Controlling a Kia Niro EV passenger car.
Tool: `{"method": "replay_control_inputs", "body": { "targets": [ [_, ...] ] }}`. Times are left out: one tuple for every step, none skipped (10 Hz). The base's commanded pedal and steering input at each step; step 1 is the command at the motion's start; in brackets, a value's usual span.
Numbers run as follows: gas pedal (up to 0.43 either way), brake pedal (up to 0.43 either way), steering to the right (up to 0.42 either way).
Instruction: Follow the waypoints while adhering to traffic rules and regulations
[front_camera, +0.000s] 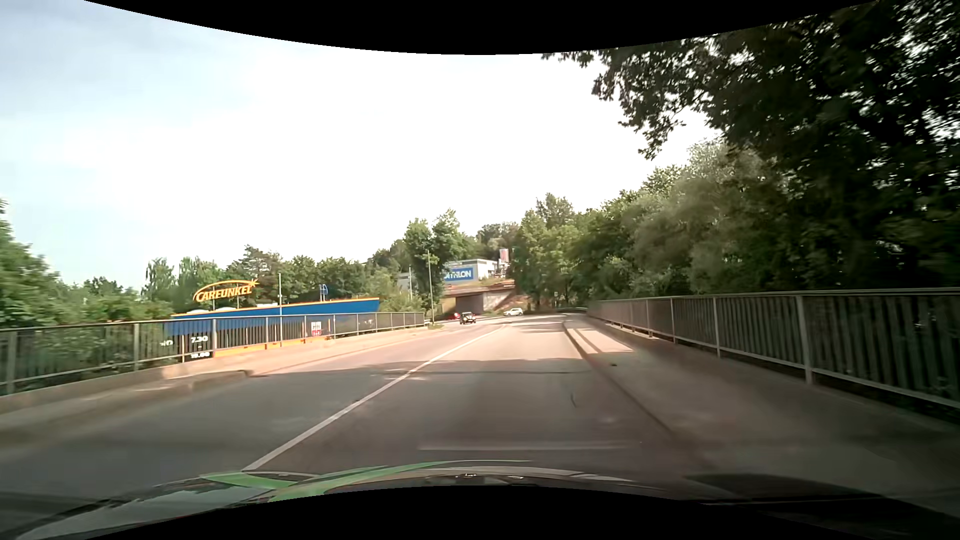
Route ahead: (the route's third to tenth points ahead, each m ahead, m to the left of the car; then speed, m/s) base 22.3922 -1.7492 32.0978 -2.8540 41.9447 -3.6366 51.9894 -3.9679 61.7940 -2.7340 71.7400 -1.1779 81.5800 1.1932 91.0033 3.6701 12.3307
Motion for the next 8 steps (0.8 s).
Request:
{"method": "replay_control_inputs", "body": {
  "targets": [
    [0.150, 0.000, 0.051],
    [0.150, 0.000, 0.048],
    [0.138, 0.000, 0.048],
    [0.138, 0.000, 0.047],
    [0.138, 0.000, 0.046],
    [0.118, 0.000, 0.042],
    [0.118, 0.000, 0.037],
    [0.110, 0.000, 0.030]
  ]
}}
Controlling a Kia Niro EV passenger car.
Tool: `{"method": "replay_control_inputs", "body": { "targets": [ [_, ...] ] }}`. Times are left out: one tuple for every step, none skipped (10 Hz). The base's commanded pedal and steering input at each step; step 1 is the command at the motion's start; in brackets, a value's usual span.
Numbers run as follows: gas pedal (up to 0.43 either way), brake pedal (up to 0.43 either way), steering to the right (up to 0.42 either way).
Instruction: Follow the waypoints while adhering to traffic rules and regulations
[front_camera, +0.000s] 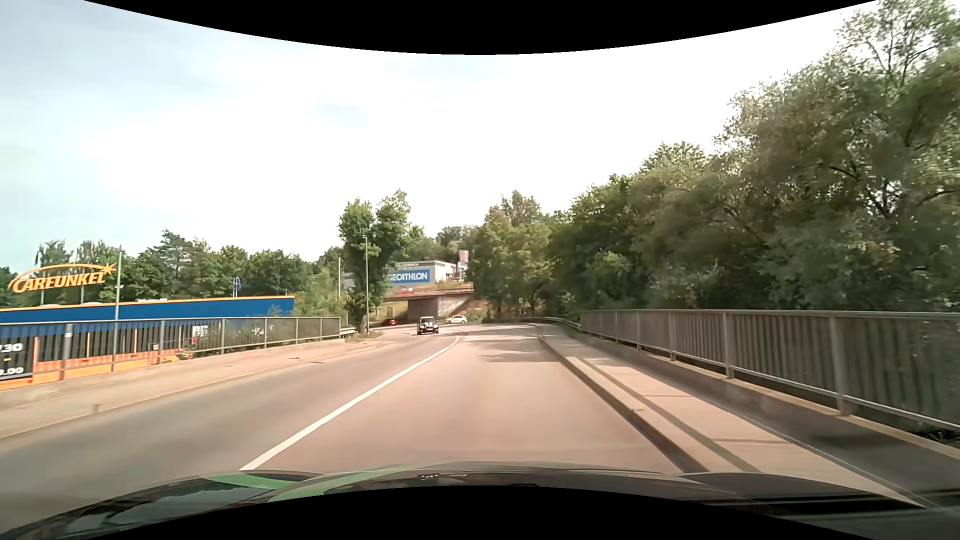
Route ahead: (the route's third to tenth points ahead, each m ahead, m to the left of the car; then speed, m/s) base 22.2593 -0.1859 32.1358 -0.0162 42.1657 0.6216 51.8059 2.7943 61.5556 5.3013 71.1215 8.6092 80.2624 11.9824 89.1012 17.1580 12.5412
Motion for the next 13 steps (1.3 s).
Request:
{"method": "replay_control_inputs", "body": {
  "targets": [
    [0.110, 0.000, 0.026],
    [0.110, 0.000, 0.023],
    [0.110, 0.000, 0.021],
    [0.098, 0.000, 0.020],
    [0.098, 0.000, 0.018],
    [0.098, 0.000, 0.016],
    [0.098, 0.000, 0.015],
    [0.087, 0.000, 0.013],
    [0.087, 0.000, 0.012],
    [0.059, 0.000, 0.010],
    [0.047, 0.000, 0.004],
    [0.047, 0.000, 0.000],
    [0.047, 0.000, -0.004]
  ]
}}
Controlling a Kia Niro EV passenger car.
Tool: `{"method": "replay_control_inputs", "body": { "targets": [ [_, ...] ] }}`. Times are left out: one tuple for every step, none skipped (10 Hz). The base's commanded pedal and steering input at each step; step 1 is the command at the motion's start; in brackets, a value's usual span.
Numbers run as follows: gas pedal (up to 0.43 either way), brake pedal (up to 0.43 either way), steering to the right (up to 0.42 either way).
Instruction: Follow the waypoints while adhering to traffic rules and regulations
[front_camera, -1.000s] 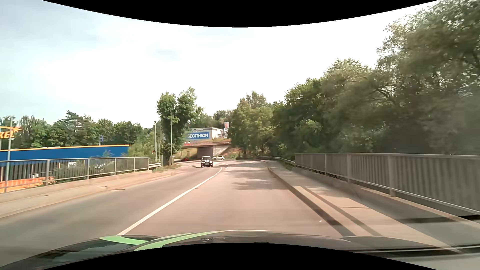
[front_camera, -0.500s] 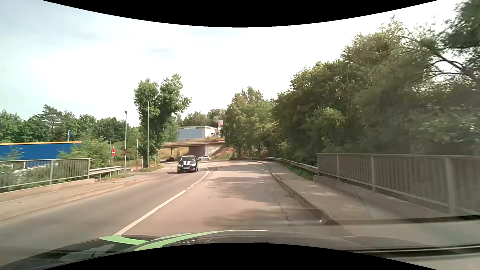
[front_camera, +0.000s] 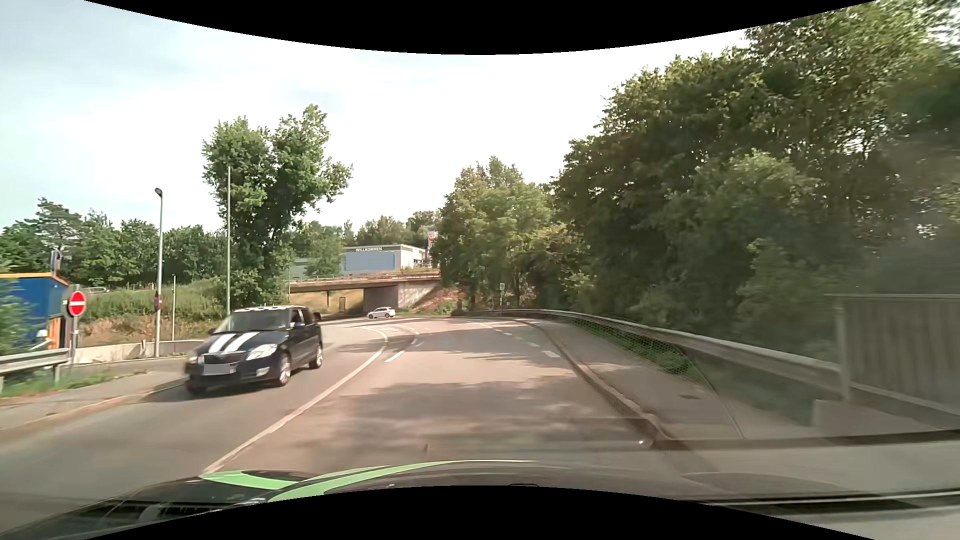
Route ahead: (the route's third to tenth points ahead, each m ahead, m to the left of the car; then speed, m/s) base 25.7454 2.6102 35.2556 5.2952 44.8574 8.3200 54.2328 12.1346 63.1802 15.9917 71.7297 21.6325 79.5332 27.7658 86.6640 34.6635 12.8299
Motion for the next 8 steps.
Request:
{"method": "replay_control_inputs", "body": {
  "targets": [
    [0.039, 0.000, -0.006],
    [0.039, 0.000, -0.010],
    [0.039, 0.000, -0.012],
    [0.039, 0.000, -0.013],
    [0.039, 0.000, -0.014],
    [0.039, 0.000, -0.017],
    [0.039, 0.000, -0.020],
    [0.039, 0.000, -0.022]
  ]
}}
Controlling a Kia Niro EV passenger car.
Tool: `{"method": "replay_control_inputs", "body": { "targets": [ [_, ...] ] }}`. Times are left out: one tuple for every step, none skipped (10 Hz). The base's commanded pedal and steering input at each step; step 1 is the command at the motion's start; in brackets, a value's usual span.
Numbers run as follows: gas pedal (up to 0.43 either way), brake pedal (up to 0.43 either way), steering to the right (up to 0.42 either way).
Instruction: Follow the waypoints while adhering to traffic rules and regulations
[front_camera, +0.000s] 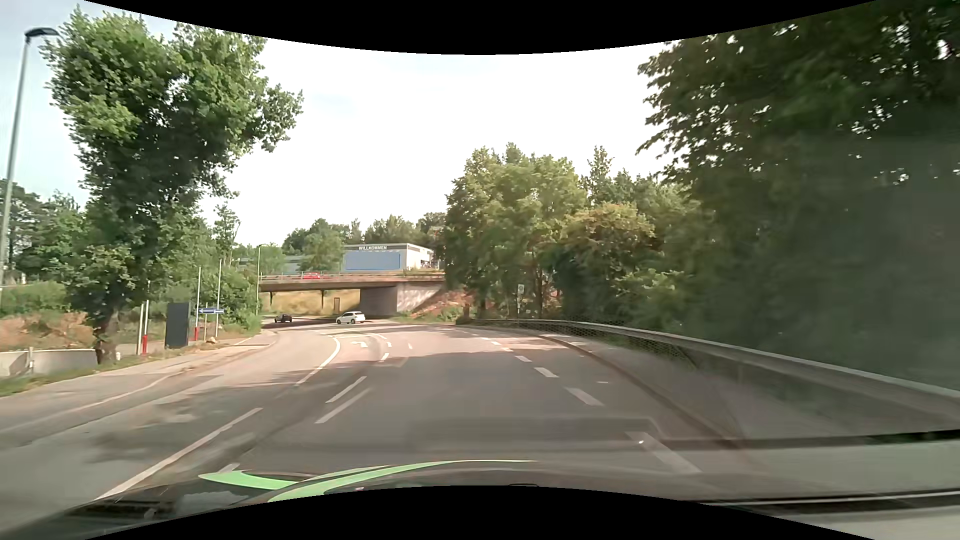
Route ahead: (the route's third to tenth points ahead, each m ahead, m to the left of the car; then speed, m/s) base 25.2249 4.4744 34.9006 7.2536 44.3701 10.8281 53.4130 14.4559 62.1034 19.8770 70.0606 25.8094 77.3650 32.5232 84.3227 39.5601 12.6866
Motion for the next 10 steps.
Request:
{"method": "replay_control_inputs", "body": {
  "targets": [
    [0.039, 0.000, -0.025],
    [0.039, 0.000, -0.028],
    [0.039, 0.000, -0.029],
    [0.039, 0.000, -0.030],
    [0.039, 0.000, -0.033],
    [0.039, 0.000, -0.034],
    [0.039, 0.000, -0.036],
    [0.039, 0.000, -0.038],
    [0.039, 0.000, -0.039],
    [0.039, 0.000, -0.040]
  ]
}}
